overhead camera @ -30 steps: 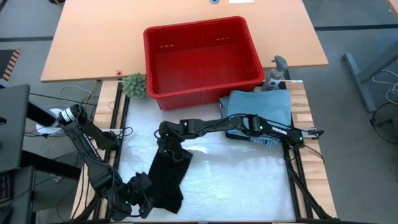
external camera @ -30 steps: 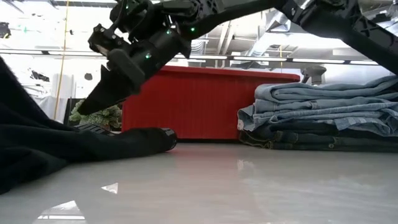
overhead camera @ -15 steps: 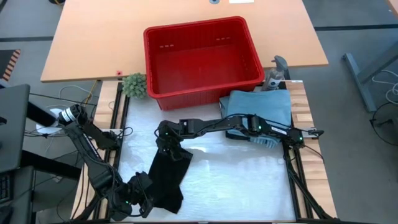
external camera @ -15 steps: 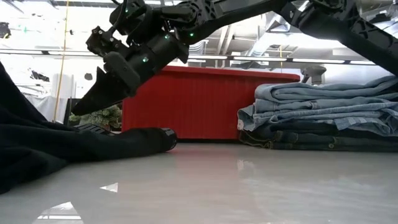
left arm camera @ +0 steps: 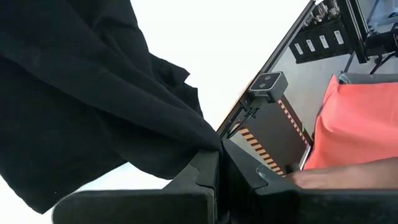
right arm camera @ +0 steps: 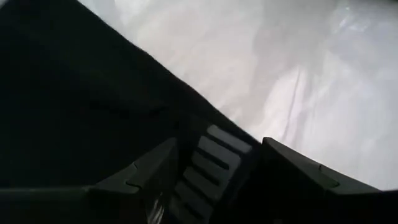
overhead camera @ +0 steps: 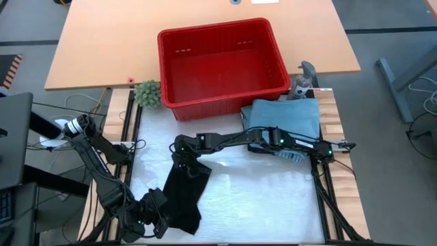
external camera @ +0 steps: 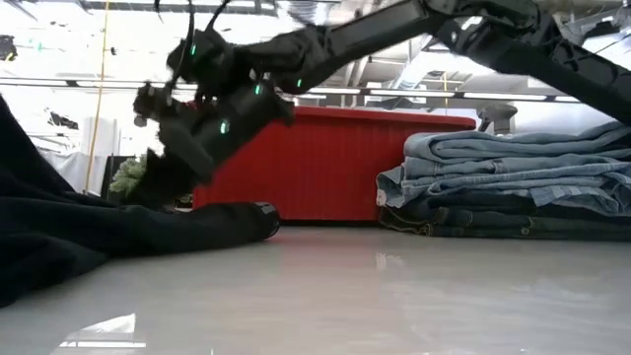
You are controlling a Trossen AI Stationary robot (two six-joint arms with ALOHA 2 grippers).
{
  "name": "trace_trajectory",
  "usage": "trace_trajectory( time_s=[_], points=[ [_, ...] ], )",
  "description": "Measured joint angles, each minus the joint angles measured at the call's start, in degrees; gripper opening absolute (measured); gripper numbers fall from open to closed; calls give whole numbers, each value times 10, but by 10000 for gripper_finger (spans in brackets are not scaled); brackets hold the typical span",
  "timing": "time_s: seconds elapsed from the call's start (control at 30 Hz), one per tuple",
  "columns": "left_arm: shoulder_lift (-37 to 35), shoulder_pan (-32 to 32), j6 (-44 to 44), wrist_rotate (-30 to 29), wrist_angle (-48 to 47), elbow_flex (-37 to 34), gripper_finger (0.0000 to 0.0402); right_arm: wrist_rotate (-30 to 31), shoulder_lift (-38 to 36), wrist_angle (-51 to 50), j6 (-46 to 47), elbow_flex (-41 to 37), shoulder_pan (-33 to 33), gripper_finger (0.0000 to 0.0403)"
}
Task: Fold Laundry from Bin
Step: Fold the black boxer short
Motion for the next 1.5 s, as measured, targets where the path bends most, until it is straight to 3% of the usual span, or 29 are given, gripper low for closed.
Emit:
trace_trajectory(
  time_s=[0.2, 0.3, 0.43, 0.67, 0.9, 1.1, 1.5],
  points=[
    [0, 0, 7, 1, -2, 0, 0, 0, -1, -20, -5, 1, 0, 251],
    [0, 1, 15, 0, -1, 0, 0, 3, 0, -38, -6, 0, -1, 231],
    [0, 1, 20, 0, -1, 0, 0, 5, -1, -44, -7, 0, -2, 170],
    [0, 1, 26, 0, -2, 0, 0, 2, -1, -57, -9, 3, -2, 24],
    [0, 1, 18, -2, -6, 0, 0, 5, -1, -103, -8, 57, -3, 36],
    [0, 1, -18, -61, -21, -22, 0, 6, -16, -111, 1, 56, -17, 22],
    [0, 1, -90, -59, -24, -71, 0, 6, -30, -102, 42, 57, -50, 22]
  ],
)
